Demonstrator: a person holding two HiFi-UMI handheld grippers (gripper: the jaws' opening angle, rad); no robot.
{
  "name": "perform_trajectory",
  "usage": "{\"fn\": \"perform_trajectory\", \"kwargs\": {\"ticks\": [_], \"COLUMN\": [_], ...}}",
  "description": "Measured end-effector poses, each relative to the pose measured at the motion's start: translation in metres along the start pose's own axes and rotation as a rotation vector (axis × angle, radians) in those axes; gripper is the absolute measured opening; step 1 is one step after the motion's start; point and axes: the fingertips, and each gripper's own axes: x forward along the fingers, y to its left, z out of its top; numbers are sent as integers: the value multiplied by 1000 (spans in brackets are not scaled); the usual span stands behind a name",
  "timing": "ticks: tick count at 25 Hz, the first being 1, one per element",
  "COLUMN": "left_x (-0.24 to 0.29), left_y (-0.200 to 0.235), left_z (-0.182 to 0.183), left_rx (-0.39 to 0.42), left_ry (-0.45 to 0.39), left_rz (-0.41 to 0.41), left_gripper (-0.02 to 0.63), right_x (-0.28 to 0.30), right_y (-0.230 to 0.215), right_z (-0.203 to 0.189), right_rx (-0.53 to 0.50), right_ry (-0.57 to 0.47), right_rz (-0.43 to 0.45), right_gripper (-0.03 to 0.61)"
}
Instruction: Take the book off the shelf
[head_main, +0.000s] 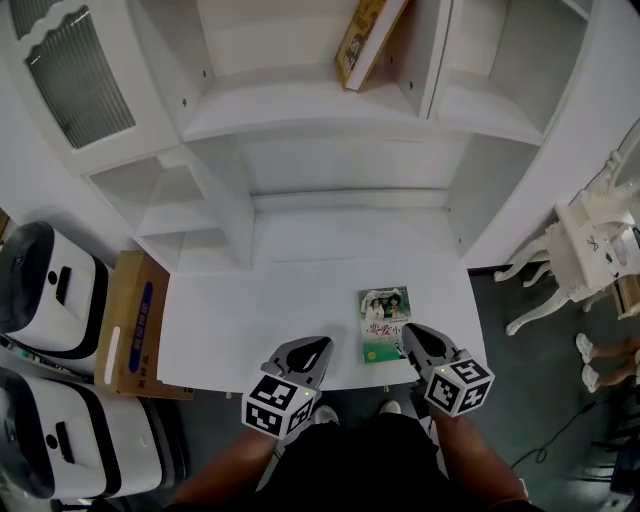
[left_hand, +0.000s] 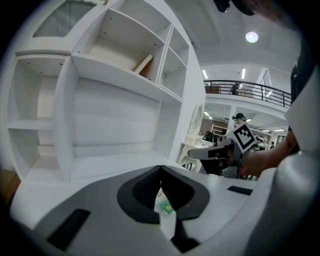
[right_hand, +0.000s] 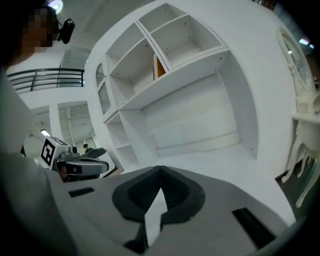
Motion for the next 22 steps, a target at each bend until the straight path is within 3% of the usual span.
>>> {"fn": "perform_trajectory", "kwargs": {"ticks": [5,10,22], "left_x": [-5,-9,-17], "left_y": [-7,-19,-48], "left_z": [2,4,17], "left_rx": [-3,-32,-32], "left_ry": [-10,-16,-79], "left_rz": [21,50,123], "left_gripper": [11,9,11], "right_x": [-16,-23,-42], "right_y": [3,0,7], "right_z": [3,5,12], "right_rx": [-46,-11,-60], "right_ry": [-6,10,15], "right_rz": [-17,14,111], "right_gripper": [29,31,31]}}
